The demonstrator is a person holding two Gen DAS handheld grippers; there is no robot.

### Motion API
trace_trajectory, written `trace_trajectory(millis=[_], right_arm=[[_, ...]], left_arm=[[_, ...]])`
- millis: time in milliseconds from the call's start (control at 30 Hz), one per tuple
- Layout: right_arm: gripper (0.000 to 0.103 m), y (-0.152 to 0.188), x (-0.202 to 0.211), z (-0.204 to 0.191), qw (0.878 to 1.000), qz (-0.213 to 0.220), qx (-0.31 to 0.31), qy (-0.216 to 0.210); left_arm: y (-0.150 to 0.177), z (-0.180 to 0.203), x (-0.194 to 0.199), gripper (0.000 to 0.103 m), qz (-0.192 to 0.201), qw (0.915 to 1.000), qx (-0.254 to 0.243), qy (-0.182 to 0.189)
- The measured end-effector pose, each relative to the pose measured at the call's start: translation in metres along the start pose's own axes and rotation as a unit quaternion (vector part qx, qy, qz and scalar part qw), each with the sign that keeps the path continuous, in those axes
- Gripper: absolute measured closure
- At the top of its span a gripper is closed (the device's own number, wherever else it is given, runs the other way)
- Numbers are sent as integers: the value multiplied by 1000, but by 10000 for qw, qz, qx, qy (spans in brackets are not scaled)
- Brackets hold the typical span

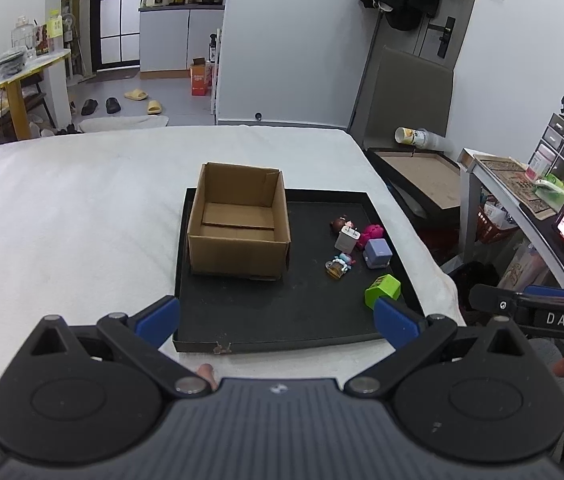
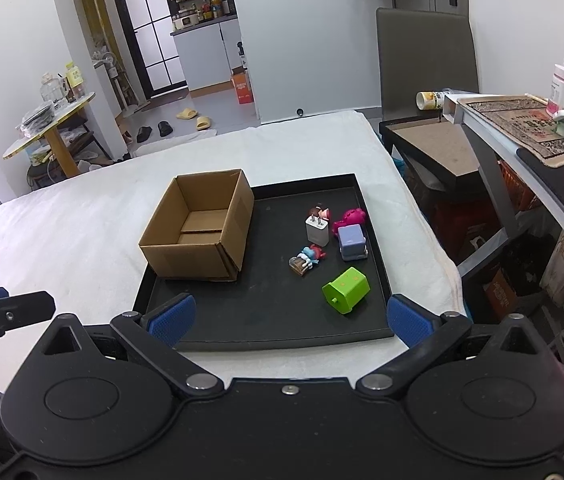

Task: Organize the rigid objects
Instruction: 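Grasp the cardboard box wall with the left tool while the right tool grasps the green cup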

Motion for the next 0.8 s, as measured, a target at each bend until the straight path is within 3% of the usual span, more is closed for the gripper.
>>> trace_trajectory(millis=[500,667,800], right_arm=[[1,0,-42,24,9997,-97,-200,36],[14,0,-65,34,9990,-265,-364,-5],[17,-3,-85,44,9974,-487,-526,-72]], left_arm=[[-29,-18,-27,1,53,9986,294,-430],[-37,-21,-50,3,-23,9977,466,-493],[-44,-22,-65,6,-294,9971,536,-447]])
Point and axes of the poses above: each gripper's, at about its wrist camera, not at the fingertips, and x roughly against the way its jaws point, z to its right, y to its underside, the point moved 3 cm from there along -x, roughly the way its jaws point, and after that the axes turned 2 degrees about y, right-handed, at the moved point
